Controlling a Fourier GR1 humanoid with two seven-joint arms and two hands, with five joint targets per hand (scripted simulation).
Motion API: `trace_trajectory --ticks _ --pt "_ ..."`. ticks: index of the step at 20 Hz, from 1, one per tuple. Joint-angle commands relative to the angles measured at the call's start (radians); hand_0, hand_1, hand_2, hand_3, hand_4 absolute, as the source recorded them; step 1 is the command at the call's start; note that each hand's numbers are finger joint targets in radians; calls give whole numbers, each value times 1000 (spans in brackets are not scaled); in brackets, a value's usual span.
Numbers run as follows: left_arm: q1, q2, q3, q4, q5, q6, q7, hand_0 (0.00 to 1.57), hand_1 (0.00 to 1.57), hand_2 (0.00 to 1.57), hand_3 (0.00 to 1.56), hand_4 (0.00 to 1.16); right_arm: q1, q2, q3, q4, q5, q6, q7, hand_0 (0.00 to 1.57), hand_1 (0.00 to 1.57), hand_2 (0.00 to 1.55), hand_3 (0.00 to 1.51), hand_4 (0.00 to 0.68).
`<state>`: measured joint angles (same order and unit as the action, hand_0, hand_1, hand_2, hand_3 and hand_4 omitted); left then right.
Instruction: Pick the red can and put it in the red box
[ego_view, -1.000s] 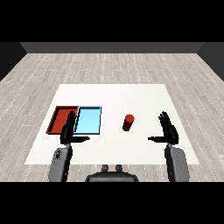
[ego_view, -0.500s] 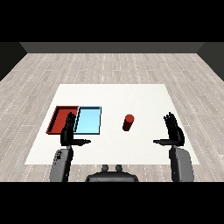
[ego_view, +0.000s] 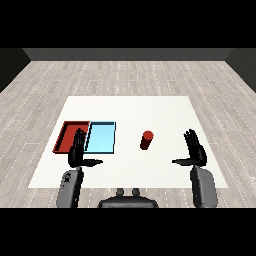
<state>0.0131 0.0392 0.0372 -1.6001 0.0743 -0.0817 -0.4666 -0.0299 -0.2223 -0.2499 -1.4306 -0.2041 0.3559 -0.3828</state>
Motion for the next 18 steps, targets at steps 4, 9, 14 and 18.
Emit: trace_trajectory --ticks 4,9,14,18 --pt "-37 58 75 4 85 -59 55 0 0 0 0 0 -54 36 38 42 60 -52 0 0 0 0 0 0" --pt "-3 9 17 -45 24 -9 30 0 0 0 0 0 -173 50 53 131 58 -82 49 0 0 0 0 0" --pt "1 23 38 -82 53 -13 69 0 0 0 0 0 -136 68 64 178 61 -71 15 0 0 0 0 0" --pt "-25 19 52 52 43 -36 -48 0 0 0 0 0 -223 77 38 256 -16 -47 57 0 0 0 0 0"
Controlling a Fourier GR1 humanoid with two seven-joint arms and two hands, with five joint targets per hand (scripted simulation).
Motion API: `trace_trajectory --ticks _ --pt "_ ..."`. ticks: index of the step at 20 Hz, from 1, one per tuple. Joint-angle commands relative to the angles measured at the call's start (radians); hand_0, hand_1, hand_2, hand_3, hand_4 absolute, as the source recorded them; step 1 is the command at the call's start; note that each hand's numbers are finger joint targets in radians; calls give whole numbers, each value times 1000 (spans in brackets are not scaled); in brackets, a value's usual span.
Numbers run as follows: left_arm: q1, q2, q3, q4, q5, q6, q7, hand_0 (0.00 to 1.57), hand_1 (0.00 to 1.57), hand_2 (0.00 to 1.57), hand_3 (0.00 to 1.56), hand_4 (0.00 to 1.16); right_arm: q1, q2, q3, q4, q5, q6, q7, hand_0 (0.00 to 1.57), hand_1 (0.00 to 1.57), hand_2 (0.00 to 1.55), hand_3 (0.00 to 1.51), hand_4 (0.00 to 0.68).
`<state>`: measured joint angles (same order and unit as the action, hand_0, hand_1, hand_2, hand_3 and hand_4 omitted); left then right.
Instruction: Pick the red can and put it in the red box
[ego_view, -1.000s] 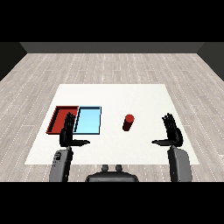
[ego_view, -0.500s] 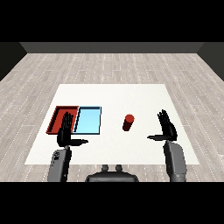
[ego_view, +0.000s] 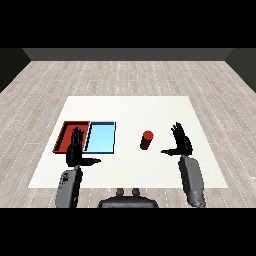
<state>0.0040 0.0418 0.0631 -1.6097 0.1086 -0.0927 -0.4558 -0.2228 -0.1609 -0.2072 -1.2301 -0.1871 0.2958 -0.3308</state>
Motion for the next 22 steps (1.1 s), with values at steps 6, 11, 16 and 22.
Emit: trace_trajectory --ticks 6,11,16,22 --pt "-23 -37 -34 -13 -56 69 16 0 0 0 0 0 -39 113 69 30 12 -93 18 0 0 0 0 0" --pt "-52 -7 -9 10 -26 46 35 0 0 0 0 0 -44 84 47 94 -35 -52 7 0 0 0 0 0" --pt "-6 30 22 33 9 -27 -39 0 0 0 0 0 -67 99 60 181 -26 -54 -40 0 0 0 0 0" --pt "2 5 6 8 -1 2 -19 0 0 0 0 0 -85 130 96 185 -22 -82 -30 0 0 0 0 0"
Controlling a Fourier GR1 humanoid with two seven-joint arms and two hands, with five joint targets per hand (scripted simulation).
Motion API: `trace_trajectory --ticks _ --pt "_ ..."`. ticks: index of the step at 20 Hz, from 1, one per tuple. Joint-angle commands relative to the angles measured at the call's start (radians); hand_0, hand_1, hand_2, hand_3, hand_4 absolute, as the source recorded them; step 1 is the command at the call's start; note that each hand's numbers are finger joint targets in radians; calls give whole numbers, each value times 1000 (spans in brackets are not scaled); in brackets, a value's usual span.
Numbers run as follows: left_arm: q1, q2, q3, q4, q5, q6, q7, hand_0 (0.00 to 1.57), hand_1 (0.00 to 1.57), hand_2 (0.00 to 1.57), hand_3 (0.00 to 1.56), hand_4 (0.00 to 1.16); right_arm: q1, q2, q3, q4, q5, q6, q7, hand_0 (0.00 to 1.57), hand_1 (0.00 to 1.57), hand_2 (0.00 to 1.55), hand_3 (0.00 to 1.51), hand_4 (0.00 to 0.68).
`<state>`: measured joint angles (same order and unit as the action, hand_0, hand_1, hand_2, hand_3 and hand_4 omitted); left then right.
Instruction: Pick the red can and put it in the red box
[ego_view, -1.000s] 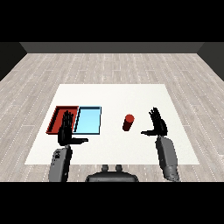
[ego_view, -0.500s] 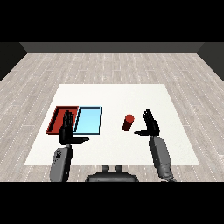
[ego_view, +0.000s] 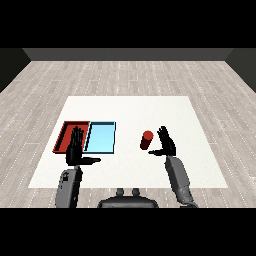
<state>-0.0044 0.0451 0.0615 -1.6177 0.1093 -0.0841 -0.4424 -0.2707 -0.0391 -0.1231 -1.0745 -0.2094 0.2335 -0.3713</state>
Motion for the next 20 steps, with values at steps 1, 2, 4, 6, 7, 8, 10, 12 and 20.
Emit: trace_trajectory --ticks 1,2,4,6,7,8,10,12,20 --pt "-22 -15 -13 -30 0 26 57 0 0 0 0 0 -149 -38 -69 217 -30 39 -84 0 0 0 0 0" --pt "-36 -22 -24 -40 -16 43 66 0 0 0 0 0 -77 31 3 127 5 -17 -63 0 0 0 0 0" --pt "17 -14 -18 -11 -5 -4 -15 0 0 0 0 0 -15 37 64 84 -10 -58 -66 0 0 0 0 0" --pt "26 10 5 -68 34 -25 34 0 0 0 0 0 -118 17 3 185 -15 -32 -63 0 0 0 0 0" --pt "20 -20 -27 -71 1 14 44 0 0 0 0 0 -11 19 36 66 -27 -1 -34 0 0 0 0 0" --pt "0 21 18 -26 34 -35 24 0 0 0 0 0 -44 38 40 111 -24 -24 -54 0 0 0 0 0" --pt "48 -32 -39 -70 -8 11 18 0 0 0 0 0 -79 5 18 72 -39 -34 15 0 0 0 0 0" --pt "24 -26 -16 -27 4 5 -9 0 0 0 0 0 -146 25 13 207 -27 -28 -50 0 0 0 0 0" --pt "78 12 17 -25 31 -51 -47 0 0 0 0 0 -166 23 10 230 -23 -76 -17 0 0 0 0 0"
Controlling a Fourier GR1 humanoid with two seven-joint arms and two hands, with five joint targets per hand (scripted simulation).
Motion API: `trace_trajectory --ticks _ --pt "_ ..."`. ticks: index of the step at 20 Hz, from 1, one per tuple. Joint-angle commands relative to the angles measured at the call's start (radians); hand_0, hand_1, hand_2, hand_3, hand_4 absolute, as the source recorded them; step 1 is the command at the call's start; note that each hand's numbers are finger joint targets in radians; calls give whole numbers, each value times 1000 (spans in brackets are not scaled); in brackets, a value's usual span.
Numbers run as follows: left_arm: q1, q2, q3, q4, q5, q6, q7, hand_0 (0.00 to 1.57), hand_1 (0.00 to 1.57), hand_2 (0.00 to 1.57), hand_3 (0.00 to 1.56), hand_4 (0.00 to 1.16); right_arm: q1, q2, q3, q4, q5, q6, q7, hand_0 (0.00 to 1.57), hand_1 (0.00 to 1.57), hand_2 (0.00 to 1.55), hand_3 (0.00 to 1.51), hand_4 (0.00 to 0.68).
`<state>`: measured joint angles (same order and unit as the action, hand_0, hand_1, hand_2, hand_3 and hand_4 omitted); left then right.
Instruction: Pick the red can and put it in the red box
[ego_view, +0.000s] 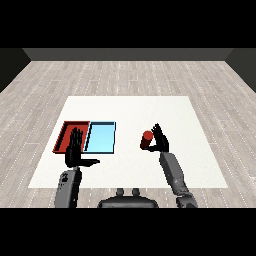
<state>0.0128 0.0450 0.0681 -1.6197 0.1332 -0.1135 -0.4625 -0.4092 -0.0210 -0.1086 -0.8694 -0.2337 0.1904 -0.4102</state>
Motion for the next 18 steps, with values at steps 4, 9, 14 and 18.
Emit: trace_trajectory --ticks 4,9,14,18 --pt "-26 -43 -44 10 -51 61 10 0 0 0 0 0 -84 4 -10 73 5 -36 4 0 0 0 0 0" --pt "-20 -30 -43 21 -47 36 -10 0 0 0 0 0 -25 2 17 43 13 -35 -8 0 0 0 0 0" --pt "-15 -22 -18 57 -37 22 -55 0 0 0 0 0 -110 20 38 218 -1 -57 -130 0 0 0 0 0" --pt "58 -23 -38 -89 -16 22 32 0 0 0 0 0 -126 17 17 160 -14 -52 -16 0 0 0 0 0"
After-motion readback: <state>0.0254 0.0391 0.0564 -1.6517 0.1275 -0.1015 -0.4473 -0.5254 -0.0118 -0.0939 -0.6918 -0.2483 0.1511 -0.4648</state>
